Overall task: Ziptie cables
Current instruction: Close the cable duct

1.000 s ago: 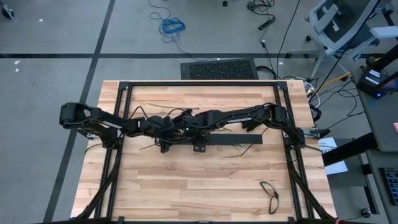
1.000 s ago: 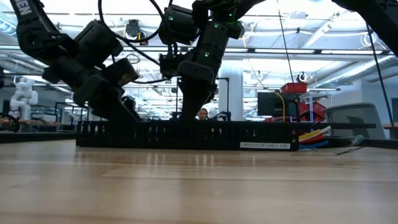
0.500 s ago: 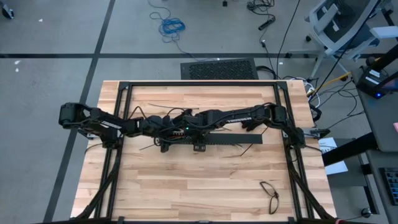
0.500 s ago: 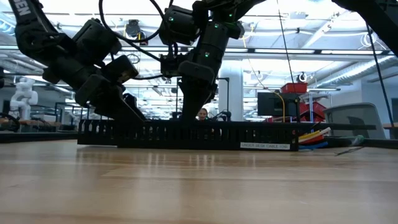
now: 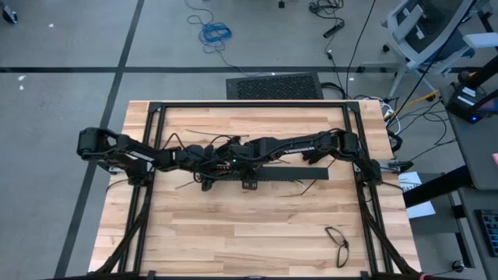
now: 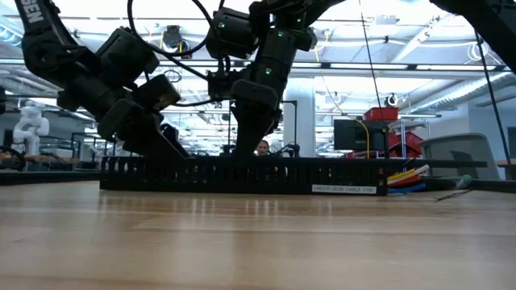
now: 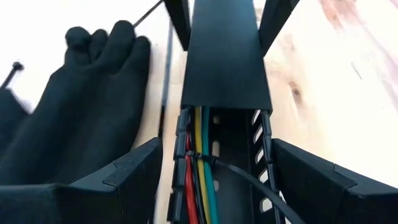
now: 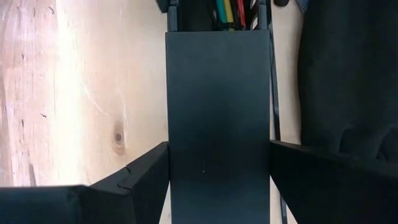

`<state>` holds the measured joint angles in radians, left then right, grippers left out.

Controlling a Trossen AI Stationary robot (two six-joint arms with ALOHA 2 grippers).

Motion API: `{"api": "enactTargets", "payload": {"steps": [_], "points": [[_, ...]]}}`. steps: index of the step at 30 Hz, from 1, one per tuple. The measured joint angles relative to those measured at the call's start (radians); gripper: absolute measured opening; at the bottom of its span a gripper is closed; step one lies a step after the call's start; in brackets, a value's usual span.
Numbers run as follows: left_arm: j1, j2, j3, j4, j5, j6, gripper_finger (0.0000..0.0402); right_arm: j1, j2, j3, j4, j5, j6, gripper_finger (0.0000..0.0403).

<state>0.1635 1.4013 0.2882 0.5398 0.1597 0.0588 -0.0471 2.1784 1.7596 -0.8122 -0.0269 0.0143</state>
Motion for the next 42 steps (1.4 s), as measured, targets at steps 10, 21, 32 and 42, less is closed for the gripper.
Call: {"api": "enactTargets", "payload": {"steps": [10,21,32,42], "points": [[0.001,0.013,0.0,0.031,0.03,-0.002,0.0289,-0.005,0.0,0.0,0.004,-0.005,-0.004,0.0249],[0.001,0.013,0.0,0.029,0.043,-0.026,0.0289,-0.021,0.0,0.0,0.004,-0.005,-0.01,0.0249],[0.001,0.031,0.0,0.034,0.043,0.0,0.025,-0.023,0.0,0.0,0.006,-0.005,-0.012,0.0249],[0.0,0.056,0.002,0.038,0.046,0.001,0.0227,-0.023,0.0,0.0,0.021,-0.004,-0.023,0.0249]]}}
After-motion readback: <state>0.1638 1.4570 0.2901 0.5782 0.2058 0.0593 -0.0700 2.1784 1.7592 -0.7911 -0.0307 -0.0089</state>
